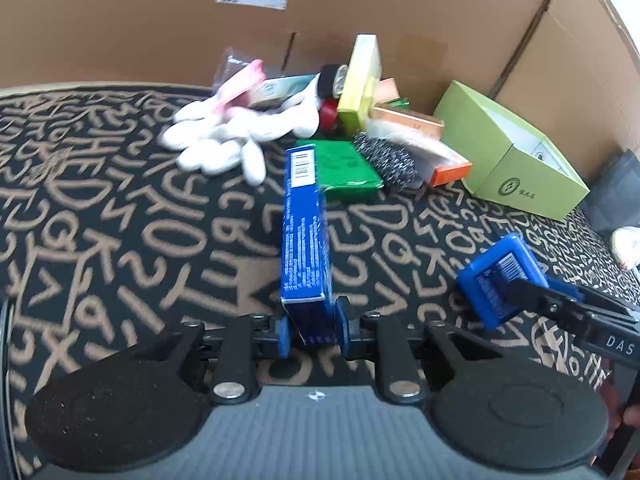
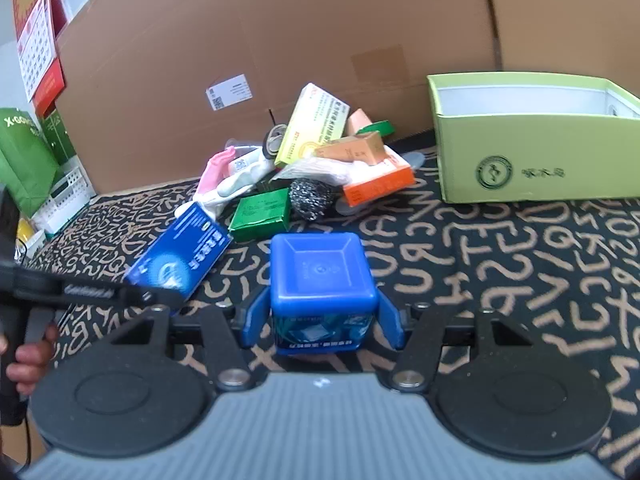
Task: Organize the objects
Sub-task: 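Carry both blue items to the lime-green box and release them inside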
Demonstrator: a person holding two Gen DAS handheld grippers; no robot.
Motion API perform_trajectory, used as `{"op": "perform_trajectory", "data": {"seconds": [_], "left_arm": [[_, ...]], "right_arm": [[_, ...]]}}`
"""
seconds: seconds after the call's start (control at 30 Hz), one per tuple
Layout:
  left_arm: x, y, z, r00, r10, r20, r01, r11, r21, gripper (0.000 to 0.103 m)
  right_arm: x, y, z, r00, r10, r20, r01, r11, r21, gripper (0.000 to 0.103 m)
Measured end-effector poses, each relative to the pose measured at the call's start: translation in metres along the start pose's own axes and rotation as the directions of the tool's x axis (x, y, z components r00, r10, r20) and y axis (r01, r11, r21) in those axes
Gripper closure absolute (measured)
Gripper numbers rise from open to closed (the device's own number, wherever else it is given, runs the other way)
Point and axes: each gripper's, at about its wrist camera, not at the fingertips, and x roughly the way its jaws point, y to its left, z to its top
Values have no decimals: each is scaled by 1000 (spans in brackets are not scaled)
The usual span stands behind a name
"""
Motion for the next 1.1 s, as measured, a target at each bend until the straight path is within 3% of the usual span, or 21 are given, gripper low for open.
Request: {"op": "perform_trajectory", "data": {"seconds": [0.03, 0.07, 0.1, 0.17, 0.23, 0.27, 0.3, 0.5, 0.57, 0.77, 0.9, 1.1], "left_arm": [[1, -1, 1, 1000, 9, 3, -9, 1000, 7, 77], [3, -3, 4, 1000, 27, 6, -27, 1000, 12, 69], [6, -6, 8, 999, 49, 18, -49, 999, 17, 54], [14, -10, 15, 995, 79, 55, -81, 996, 40, 39], [22, -12, 20, 992, 115, 59, -118, 991, 56, 46], [24, -12, 22, 993, 104, 60, -108, 992, 66, 66], [26, -12, 22, 995, 86, 53, -89, 994, 66, 77], [26, -10, 20, 993, 92, 68, -94, 995, 24, 79], [28, -13, 20, 994, 84, 65, -86, 995, 40, 86], [6, -28, 20, 992, 43, 121, -54, 994, 94, 86], [-15, -41, 37, 982, -14, 191, -9, 993, 119, 86], [-23, -74, 73, 961, -101, 259, 53, 981, 187, 86]], "right_arm": [[-1, 2, 0, 1000, -8, 3, 8, 1000, -14, 46], [-1, 4, -1, 1000, -14, 4, 14, 999, -29, 46], [-1, 7, -2, 1000, -21, 6, 21, 999, -42, 46], [0, 12, -4, 999, -32, 5, 32, 997, -64, 46], [3, 16, -5, 1000, -30, -3, 29, 996, -79, 46], [5, 18, -5, 999, -34, -5, 33, 996, -87, 46], [8, 20, -6, 999, -41, -4, 40, 994, -97, 46], [30, 29, -5, 996, -93, -19, 88, 981, -173, 44], [34, 28, -7, 996, -91, -19, 86, 982, -169, 48], [28, 23, 5, 998, -56, -17, 53, 987, -153, 49], [11, 16, 27, 998, -57, 40, 64, 981, -181, 49], [-22, -9, 68, 980, -125, 156, 157, 964, -216, 49]]}}
